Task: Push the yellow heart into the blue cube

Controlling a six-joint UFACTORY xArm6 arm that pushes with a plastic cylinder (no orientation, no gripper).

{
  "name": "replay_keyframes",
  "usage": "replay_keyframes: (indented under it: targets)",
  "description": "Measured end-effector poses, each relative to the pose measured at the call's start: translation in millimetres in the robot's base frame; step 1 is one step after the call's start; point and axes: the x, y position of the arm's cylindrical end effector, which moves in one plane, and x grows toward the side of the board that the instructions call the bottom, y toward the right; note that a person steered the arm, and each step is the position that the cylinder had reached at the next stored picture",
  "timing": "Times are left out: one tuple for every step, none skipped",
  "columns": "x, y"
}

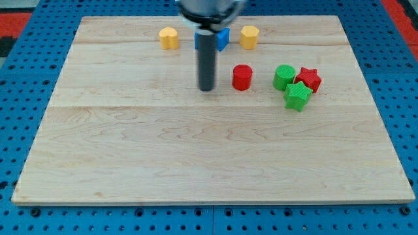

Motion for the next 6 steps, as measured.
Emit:
replay_keyframes:
  targets:
    - [-8, 36]
    - [11, 124]
    - [-8, 87]
    - [-73, -24]
    - [-146, -124]
    - [-173, -131]
